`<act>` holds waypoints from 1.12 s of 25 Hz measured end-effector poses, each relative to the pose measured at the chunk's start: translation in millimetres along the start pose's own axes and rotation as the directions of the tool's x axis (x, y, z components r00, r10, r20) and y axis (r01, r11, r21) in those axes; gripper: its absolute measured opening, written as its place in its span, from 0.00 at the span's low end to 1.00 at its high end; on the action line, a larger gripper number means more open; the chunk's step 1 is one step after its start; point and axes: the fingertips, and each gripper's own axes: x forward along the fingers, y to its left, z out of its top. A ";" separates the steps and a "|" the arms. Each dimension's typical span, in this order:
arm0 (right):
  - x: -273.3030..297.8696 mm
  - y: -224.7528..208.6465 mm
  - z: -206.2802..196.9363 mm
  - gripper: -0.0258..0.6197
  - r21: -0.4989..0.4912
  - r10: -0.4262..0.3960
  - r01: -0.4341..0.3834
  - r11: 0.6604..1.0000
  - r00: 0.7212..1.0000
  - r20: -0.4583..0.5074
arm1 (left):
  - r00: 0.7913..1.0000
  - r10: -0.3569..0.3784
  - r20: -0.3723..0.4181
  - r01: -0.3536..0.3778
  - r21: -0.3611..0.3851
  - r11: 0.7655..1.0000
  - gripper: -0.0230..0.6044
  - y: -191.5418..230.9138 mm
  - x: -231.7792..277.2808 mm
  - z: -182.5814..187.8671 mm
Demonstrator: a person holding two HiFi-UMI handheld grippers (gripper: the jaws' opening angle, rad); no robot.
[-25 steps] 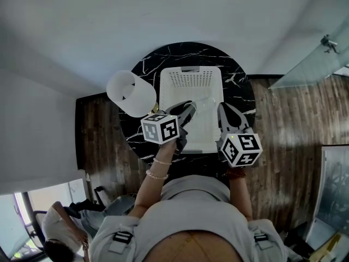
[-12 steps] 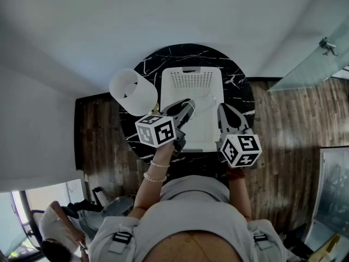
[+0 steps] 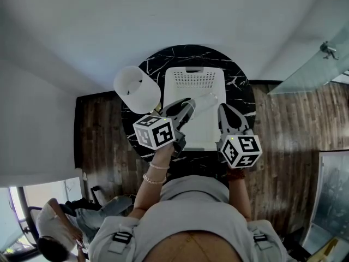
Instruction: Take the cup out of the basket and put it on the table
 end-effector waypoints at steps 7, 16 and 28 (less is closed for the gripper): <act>0.1 11.3 3.6 0.06 -0.011 0.020 -0.020 1.000 1.000 0.010 | 1.000 0.008 0.029 -0.009 0.008 1.000 0.13 -7.1 -14.1 9.8; 0.7 29.9 10.1 0.06 -0.026 0.061 -0.060 0.998 0.998 0.028 | 0.997 0.015 0.073 -0.017 0.024 1.000 0.13 -13.6 -33.2 19.6; 2.9 48.0 18.4 0.06 -0.052 0.104 -0.102 0.993 0.994 0.042 | 0.993 0.024 0.118 -0.029 0.045 0.999 0.13 -14.9 -51.2 24.4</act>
